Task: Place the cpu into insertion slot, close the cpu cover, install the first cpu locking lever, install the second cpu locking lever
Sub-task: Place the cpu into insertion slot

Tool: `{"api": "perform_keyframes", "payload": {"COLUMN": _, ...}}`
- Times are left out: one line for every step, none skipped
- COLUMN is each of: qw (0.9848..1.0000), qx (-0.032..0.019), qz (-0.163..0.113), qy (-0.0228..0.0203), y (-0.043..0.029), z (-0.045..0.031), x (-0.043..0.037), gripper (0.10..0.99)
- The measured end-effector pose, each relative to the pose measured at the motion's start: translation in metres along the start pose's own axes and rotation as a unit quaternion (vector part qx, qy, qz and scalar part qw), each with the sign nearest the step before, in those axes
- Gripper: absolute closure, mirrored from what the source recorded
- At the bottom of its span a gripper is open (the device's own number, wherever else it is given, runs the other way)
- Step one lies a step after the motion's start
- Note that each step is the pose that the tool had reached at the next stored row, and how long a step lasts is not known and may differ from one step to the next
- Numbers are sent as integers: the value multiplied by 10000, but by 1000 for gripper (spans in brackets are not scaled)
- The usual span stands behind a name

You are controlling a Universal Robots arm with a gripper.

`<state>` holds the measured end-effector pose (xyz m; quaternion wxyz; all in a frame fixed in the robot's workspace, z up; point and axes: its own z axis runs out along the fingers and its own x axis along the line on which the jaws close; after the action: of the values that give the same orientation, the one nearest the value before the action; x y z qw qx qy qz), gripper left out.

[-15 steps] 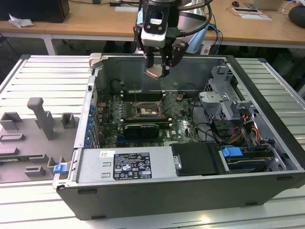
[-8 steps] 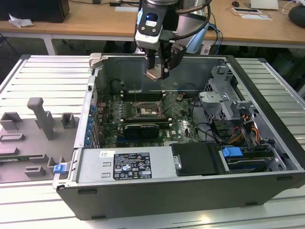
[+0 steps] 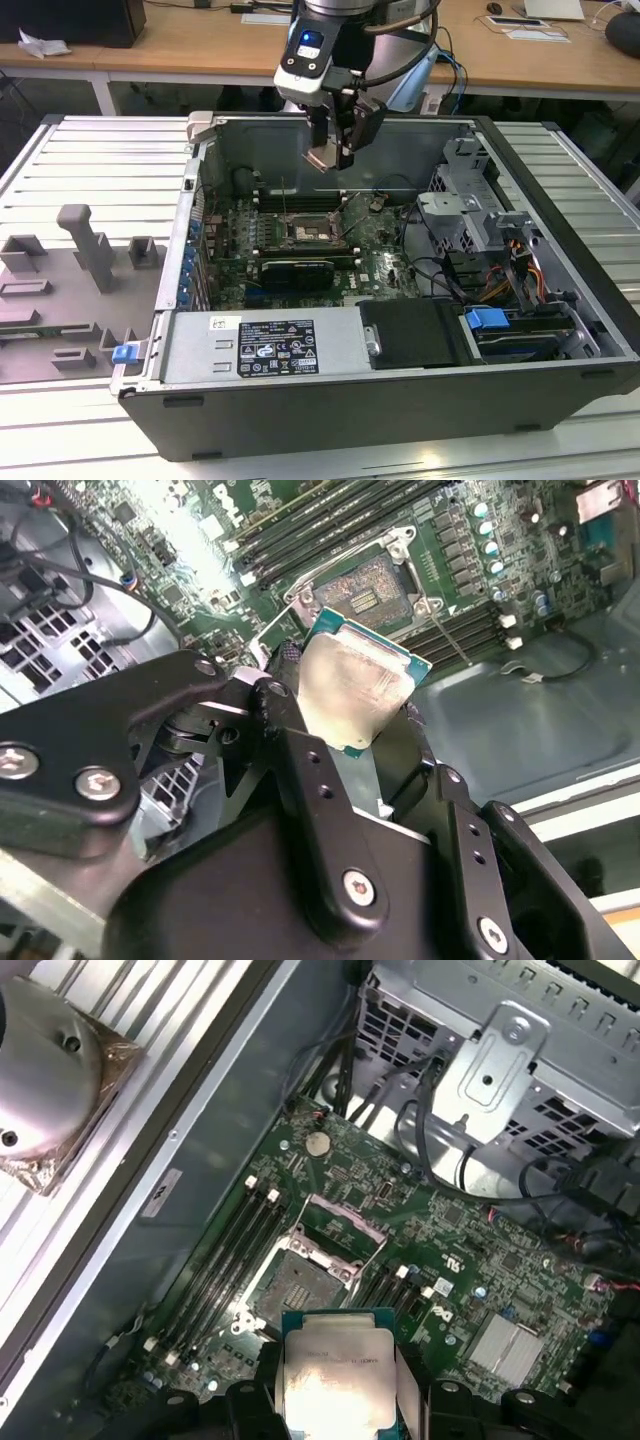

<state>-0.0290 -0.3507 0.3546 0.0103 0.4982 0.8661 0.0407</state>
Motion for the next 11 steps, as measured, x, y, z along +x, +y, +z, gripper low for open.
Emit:
{"api": "perform_keyframes", "payload": {"qw": 10000, "qx": 0, "qz": 59, "qy": -4, "y": 0, "z": 4, "x": 0, "gripper": 553}}
{"api": "perform_keyframes", "payload": {"qw": 9998, "qx": 0, "qz": 177, "qy": -11, "y": -1, "z": 11, "x": 0, "gripper": 553}}
{"api": "perform_keyframes", "payload": {"qw": 9996, "qx": 1, "qz": 282, "qy": -18, "y": -1, "z": 17, "x": 0, "gripper": 553}}
{"api": "perform_keyframes", "payload": {"qw": 9994, "qx": 1, "qz": 338, "qy": -22, "y": -2, "z": 20, "x": 0, "gripper": 553}}
{"api": "perform_keyframes", "payload": {"qw": 9992, "qx": 1, "qz": 393, "qy": -26, "y": -2, "z": 24, "x": -1, "gripper": 553}}
{"api": "perform_keyframes", "payload": {"qw": 9988, "qx": 1, "qz": 491, "qy": -32, "y": -2, "z": 29, "x": -1, "gripper": 553}}
{"api": "perform_keyframes", "payload": {"qw": 9982, "qx": 1, "qz": 591, "qy": -39, "y": -3, "z": 34, "x": -1, "gripper": 553}}
{"api": "perform_keyframes", "payload": {"qw": 9971, "qx": 1, "qz": 758, "qy": -50, "y": -4, "z": 44, "x": -1, "gripper": 553}}
{"api": "perform_keyframes", "payload": {"qw": 9965, "qx": 1, "qz": 838, "qy": -56, "y": -4, "z": 49, "x": -1, "gripper": 553}}
{"api": "perform_keyframes", "payload": {"qw": 9960, "qx": 0, "qz": 896, "qy": -60, "y": -4, "z": 53, "x": -1, "gripper": 553}}
{"api": "perform_keyframes", "payload": {"qw": 9953, "qx": 1, "qz": 968, "qy": -65, "y": -5, "z": 57, "x": -1, "gripper": 553}}
